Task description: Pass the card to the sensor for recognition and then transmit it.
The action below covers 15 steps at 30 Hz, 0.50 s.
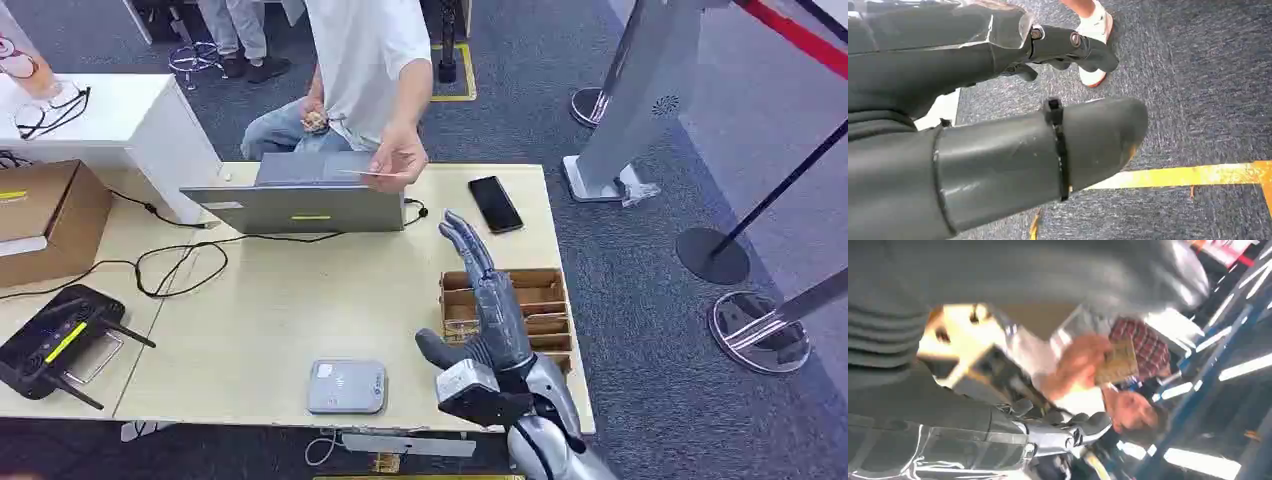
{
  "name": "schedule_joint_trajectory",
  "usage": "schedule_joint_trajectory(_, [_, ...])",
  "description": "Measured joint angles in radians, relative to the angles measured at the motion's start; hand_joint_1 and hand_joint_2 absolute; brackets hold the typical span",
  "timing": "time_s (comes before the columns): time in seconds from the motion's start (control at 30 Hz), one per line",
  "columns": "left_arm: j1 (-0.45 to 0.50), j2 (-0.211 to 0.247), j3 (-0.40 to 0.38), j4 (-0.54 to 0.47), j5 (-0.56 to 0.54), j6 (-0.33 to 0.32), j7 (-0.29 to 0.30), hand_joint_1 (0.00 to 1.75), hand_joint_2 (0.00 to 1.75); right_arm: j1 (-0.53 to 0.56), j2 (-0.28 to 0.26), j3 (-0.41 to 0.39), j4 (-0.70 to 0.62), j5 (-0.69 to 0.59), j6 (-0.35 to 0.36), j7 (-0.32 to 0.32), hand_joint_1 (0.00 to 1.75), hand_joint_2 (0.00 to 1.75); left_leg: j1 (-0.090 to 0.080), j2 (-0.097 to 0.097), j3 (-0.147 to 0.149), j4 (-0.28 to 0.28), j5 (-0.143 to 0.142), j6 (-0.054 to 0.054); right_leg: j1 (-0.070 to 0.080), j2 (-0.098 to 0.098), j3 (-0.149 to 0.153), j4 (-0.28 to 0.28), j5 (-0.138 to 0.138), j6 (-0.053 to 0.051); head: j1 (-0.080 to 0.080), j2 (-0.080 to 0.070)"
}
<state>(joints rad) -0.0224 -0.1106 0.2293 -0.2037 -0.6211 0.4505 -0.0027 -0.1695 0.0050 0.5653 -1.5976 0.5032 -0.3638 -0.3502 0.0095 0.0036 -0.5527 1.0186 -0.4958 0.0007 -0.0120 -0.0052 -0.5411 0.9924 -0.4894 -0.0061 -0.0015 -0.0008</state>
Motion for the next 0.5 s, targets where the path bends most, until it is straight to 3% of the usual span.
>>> schedule_joint_trajectory(0.13, [-0.001, 0.000, 0.000, 0.000, -0.011, -0.006, -0.003, 0.00, 0.00, -0.041, -0.011, 0.000, 0.014, 0.114, -0.055, 0.019, 0.00, 1.75, 0.000, 0.000, 0.000, 0.000, 0.000, 0.000, 0.000, 0.000, 0.000, 0.000, 0.000, 0.000, 0.000, 0.000])
schedule_joint_trajectory(0.3, [-0.002, 0.000, -0.003, 0.000, -0.025, -0.008, -0.014, 0.00, 0.00, -0.081, -0.021, 0.000, 0.038, 0.360, -0.142, 0.094, 0.00, 1.75, 0.000, 0.000, 0.000, 0.000, 0.000, 0.000, 0.000, 0.000, 0.000, 0.000, 0.000, 0.000, 0.000, 0.000])
schedule_joint_trajectory(0.5, [-0.003, -0.001, -0.005, 0.000, -0.033, -0.009, -0.019, 0.00, 0.00, -0.111, -0.025, 0.000, 0.081, 0.617, -0.178, 0.185, 0.00, 1.75, 0.000, 0.000, 0.000, 0.000, 0.000, 0.000, 0.000, 0.000, 0.000, 0.000, 0.000, 0.000, 0.000, 0.000])
